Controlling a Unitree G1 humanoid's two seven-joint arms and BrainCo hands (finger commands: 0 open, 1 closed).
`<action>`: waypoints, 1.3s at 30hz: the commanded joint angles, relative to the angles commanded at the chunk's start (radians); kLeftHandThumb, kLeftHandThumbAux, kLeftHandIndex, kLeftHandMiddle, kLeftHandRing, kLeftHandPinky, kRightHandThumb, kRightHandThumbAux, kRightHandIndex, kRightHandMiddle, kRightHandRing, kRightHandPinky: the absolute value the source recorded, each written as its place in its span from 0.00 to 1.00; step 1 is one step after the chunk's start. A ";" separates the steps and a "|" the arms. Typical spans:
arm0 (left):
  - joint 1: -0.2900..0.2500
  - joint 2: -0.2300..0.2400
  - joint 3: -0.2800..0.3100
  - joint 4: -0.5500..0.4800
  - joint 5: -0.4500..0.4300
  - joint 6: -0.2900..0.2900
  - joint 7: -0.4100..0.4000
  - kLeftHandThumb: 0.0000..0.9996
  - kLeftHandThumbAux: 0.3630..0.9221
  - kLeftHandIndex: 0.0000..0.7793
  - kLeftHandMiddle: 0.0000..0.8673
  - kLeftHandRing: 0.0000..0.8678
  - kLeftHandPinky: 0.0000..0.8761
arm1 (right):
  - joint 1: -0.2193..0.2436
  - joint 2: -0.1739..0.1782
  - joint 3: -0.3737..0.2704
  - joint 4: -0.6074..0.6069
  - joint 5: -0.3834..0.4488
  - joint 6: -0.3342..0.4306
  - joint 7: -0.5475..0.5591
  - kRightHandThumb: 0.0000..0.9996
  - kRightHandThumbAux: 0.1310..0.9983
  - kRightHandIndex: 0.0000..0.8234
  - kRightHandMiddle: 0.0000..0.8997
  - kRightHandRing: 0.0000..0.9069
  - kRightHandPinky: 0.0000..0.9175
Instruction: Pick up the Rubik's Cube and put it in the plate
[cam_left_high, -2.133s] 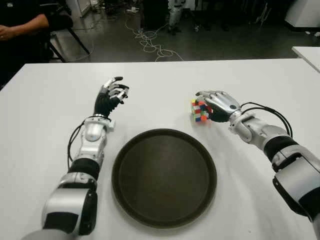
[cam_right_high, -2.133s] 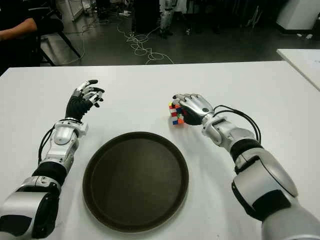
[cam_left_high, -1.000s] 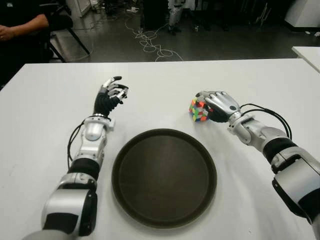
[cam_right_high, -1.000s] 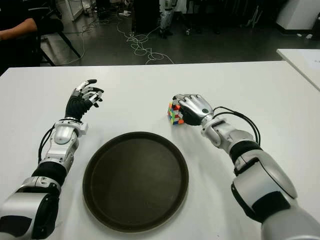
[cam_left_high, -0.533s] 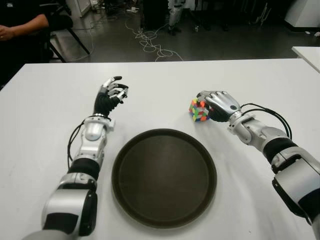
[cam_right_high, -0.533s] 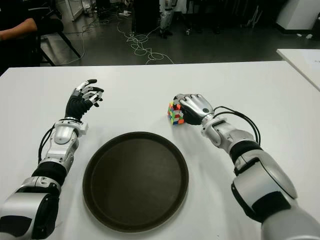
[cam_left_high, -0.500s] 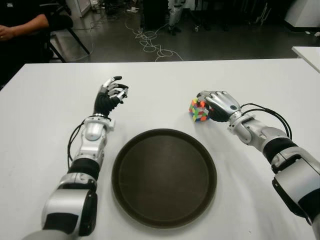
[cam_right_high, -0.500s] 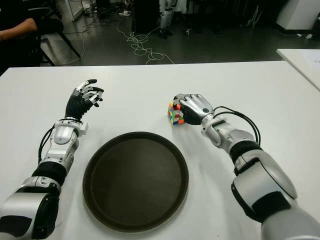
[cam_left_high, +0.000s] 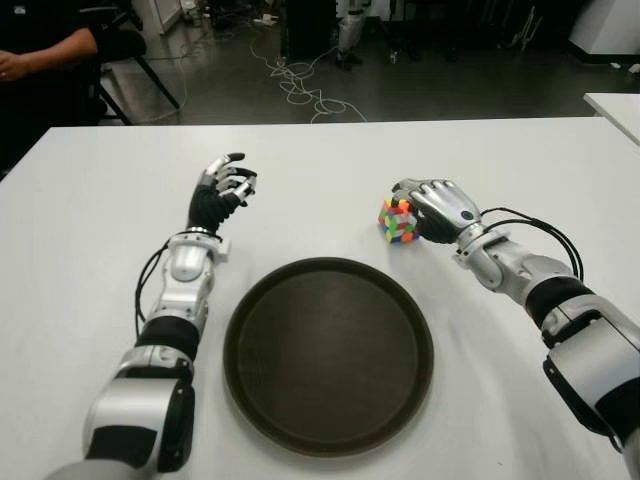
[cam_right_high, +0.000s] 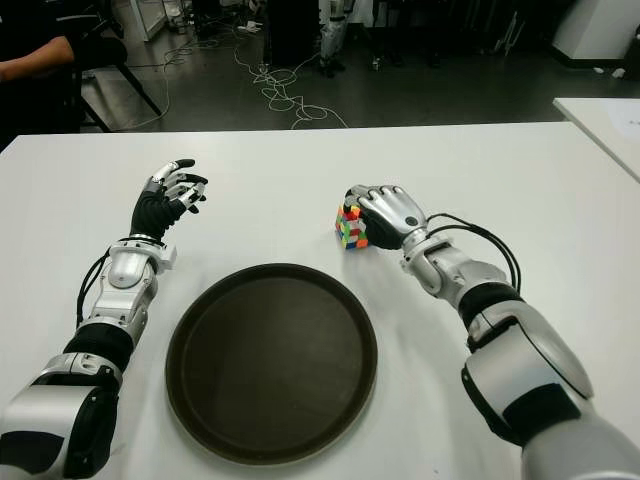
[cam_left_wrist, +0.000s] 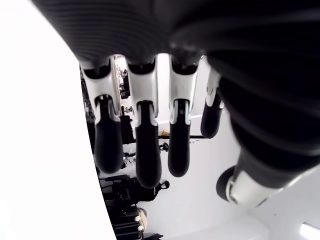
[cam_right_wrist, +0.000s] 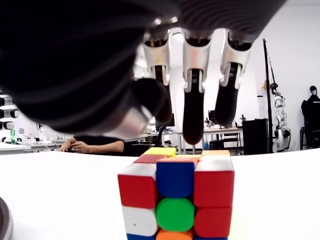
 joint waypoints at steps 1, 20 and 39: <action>0.000 0.000 0.000 0.001 -0.001 0.000 -0.001 0.30 0.59 0.29 0.47 0.55 0.62 | 0.000 0.000 -0.001 0.001 0.000 0.000 0.001 0.23 0.74 0.24 0.18 0.20 0.20; -0.007 0.000 0.005 0.016 -0.004 0.007 -0.003 0.29 0.58 0.28 0.46 0.55 0.61 | -0.014 -0.007 0.012 0.008 -0.024 -0.004 -0.081 0.00 0.73 0.06 0.06 0.06 0.07; -0.025 0.007 0.003 0.053 0.001 -0.006 -0.006 0.29 0.60 0.27 0.48 0.57 0.64 | -0.069 0.087 -0.163 -0.004 0.159 -0.047 -0.169 0.00 0.78 0.10 0.12 0.11 0.11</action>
